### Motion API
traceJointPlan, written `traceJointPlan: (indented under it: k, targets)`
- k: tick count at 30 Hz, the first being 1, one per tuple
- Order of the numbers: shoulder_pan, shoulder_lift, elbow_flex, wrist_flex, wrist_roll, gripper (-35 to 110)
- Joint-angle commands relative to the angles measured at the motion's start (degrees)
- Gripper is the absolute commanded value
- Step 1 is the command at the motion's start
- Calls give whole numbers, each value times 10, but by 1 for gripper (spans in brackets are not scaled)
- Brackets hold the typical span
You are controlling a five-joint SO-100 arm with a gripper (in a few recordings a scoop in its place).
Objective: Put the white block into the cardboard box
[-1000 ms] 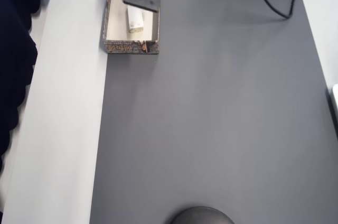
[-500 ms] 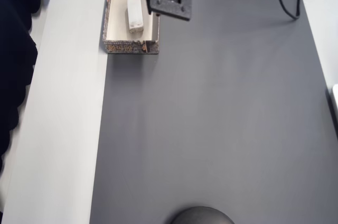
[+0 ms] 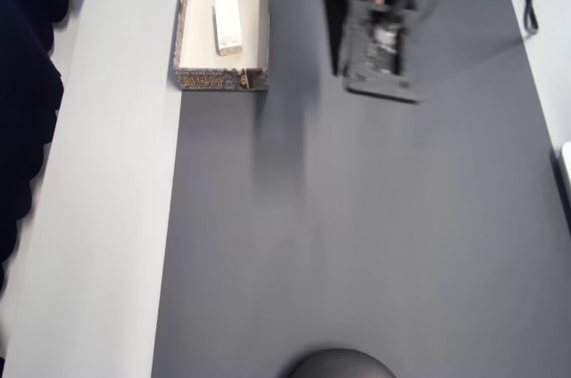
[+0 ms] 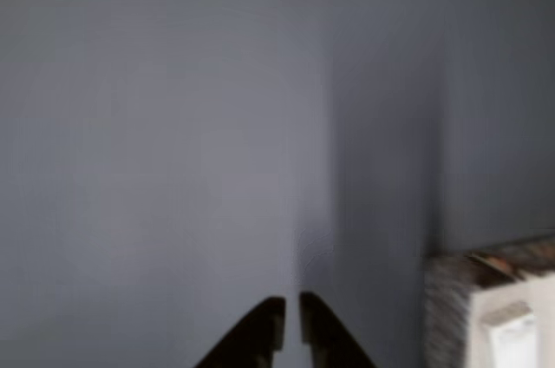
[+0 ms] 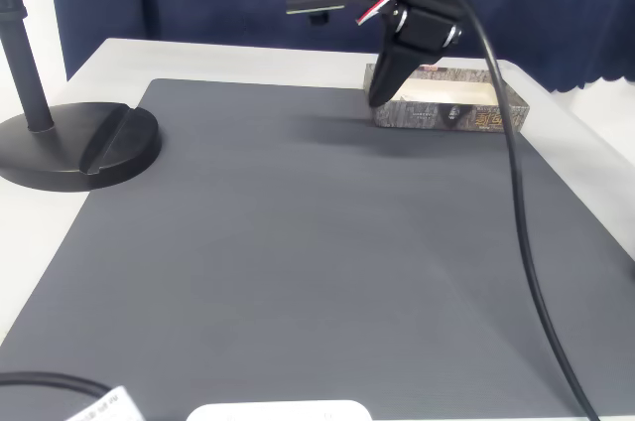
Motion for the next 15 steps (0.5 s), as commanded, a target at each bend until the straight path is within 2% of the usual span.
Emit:
traceJointPlan:
  k: [1,15]
  targets:
    - [-49,57,-4,12,-47,-2]
    - [-192,71,28,35,-182,-2]
